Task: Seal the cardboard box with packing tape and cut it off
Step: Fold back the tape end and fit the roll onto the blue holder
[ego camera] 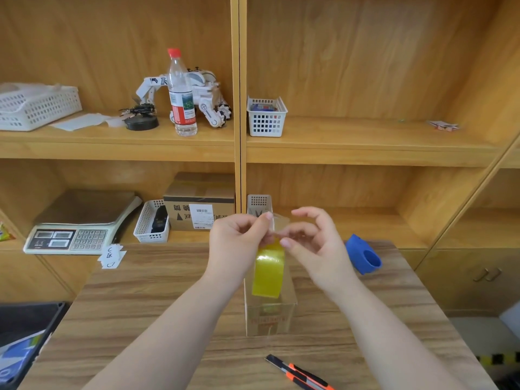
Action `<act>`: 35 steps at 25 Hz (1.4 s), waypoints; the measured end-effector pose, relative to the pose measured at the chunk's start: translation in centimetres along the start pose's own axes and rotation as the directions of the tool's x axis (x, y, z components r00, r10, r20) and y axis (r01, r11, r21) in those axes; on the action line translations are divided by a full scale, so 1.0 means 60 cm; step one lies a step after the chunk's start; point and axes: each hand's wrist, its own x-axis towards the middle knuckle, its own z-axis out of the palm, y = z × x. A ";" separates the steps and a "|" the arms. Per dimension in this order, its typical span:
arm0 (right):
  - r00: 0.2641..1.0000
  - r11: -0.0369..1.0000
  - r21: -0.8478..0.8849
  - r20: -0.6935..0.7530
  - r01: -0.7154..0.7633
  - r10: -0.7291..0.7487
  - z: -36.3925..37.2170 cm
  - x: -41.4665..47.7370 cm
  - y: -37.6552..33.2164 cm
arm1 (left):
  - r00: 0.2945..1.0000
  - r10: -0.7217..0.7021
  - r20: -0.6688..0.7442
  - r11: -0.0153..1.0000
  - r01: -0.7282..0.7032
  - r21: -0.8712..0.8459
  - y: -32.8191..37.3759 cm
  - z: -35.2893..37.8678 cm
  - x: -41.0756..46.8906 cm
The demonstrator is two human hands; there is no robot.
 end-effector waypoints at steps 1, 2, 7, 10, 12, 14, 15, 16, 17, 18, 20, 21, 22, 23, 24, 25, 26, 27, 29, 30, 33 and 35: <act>1.000 1.000 -0.010 -0.019 0.008 -0.008 0.006 -0.002 0.005 | 1.000 -0.010 -0.007 1.000 0.010 -0.009 0.002 0.002 0.000; 0.998 1.000 -0.015 -0.061 0.017 -0.018 0.011 -0.001 0.009 | 1.000 -0.026 -0.015 0.999 0.026 -0.021 0.004 0.004 0.000; 0.983 0.993 0.002 -0.144 0.117 -0.115 0.025 0.011 0.011 | 0.995 -0.080 -0.062 0.995 0.077 -0.060 0.010 0.009 -0.005; 0.988 0.993 -0.048 -0.107 0.109 -0.113 0.018 0.014 0.006 | 0.995 -0.077 -0.058 0.996 0.074 -0.048 0.014 0.007 -0.008; 0.993 0.994 -0.065 -0.074 0.084 -0.088 0.013 0.014 0.002 | 0.996 -0.081 -0.043 0.994 0.078 -0.072 0.017 0.006 -0.010; 0.996 0.993 -0.097 -0.050 0.068 -0.073 0.007 0.015 -0.002 | 0.997 -0.071 -0.024 0.994 0.069 -0.083 0.018 0.002 -0.013; 0.997 0.992 -0.118 -0.049 0.052 -0.058 0.004 0.017 -0.003 | 0.998 -0.056 -0.017 0.997 0.055 -0.060 0.018 -0.001 -0.013; 0.998 0.989 -0.142 -0.046 0.030 -0.037 0.002 0.019 -0.004 | 0.999 -0.035 -0.012 0.999 0.034 -0.025 0.017 -0.004 -0.014; 0.999 0.986 -0.166 -0.041 0.007 -0.014 0.000 0.021 -0.006 | 1.000 -0.012 -0.007 1.000 0.012 0.017 0.015 -0.007 -0.014; 0.999 0.982 -0.188 -0.033 -0.019 0.013 -0.001 0.022 -0.007 | 1.000 0.008 0.002 0.998 -0.008 0.060 0.012 -0.010 -0.015; 0.998 0.968 -0.244 -0.020 -0.061 0.058 0.000 0.023 -0.010 | 1.000 0.020 0.021 0.992 -0.022 0.121 0.005 -0.017 -0.017; 0.997 0.958 -0.276 -0.022 -0.075 0.072 0.001 0.023 -0.011 | 0.999 0.018 0.030 0.990 -0.022 0.140 0.001 -0.020 -0.019; 0.996 0.950 -0.301 -0.030 -0.087 0.082 0.004 0.021 -0.012 | 0.999 0.016 0.039 0.988 -0.022 0.155 -0.005 -0.023 -0.020; 0.996 0.941 -0.327 -0.040 -0.090 0.081 0.007 0.020 -0.014 | 0.999 0.014 0.047 0.986 -0.021 0.168 -0.011 -0.025 -0.020; 0.997 0.929 -0.362 -0.048 -0.081 0.068 0.010 0.018 -0.014 | 0.998 0.008 0.055 0.985 -0.018 0.173 -0.016 -0.027 -0.021; 0.997 0.911 -0.408 -0.056 -0.065 0.046 0.012 0.017 -0.013 | 0.998 0.000 0.063 0.985 -0.011 0.172 -0.019 -0.028 -0.022; 0.998 0.895 -0.443 -0.063 -0.053 0.028 0.013 0.016 -0.012 | 0.997 -0.009 0.072 0.985 -0.004 0.171 -0.020 -0.029 -0.023; 0.997 0.889 -0.456 -0.069 -0.050 0.021 0.014 0.016 -0.010 | 0.996 -0.018 0.087 0.984 0.002 0.176 -0.022 -0.030 -0.025; 0.997 0.893 -0.445 -0.075 -0.063 0.033 0.016 0.016 -0.008 | 0.993 -0.026 0.115 0.984 0.005 0.177 -0.023 -0.033 -0.029; 0.997 0.891 -0.449 -0.073 -0.067 0.038 0.018 0.016 -0.008 | 0.993 -0.032 0.118 0.986 0.012 0.168 -0.023 -0.034 -0.032; 0.997 0.872 -0.486 -0.069 -0.059 0.029 0.024 0.016 -0.012 | 0.994 -0.095 0.052 0.989 0.088 0.120 -0.024 -0.033 -0.035; 0.997 0.877 -0.476 -0.077 -0.060 0.026 0.026 0.014 -0.009 | 0.992 -0.129 0.003 0.986 0.128 0.110 -0.025 -0.034 -0.034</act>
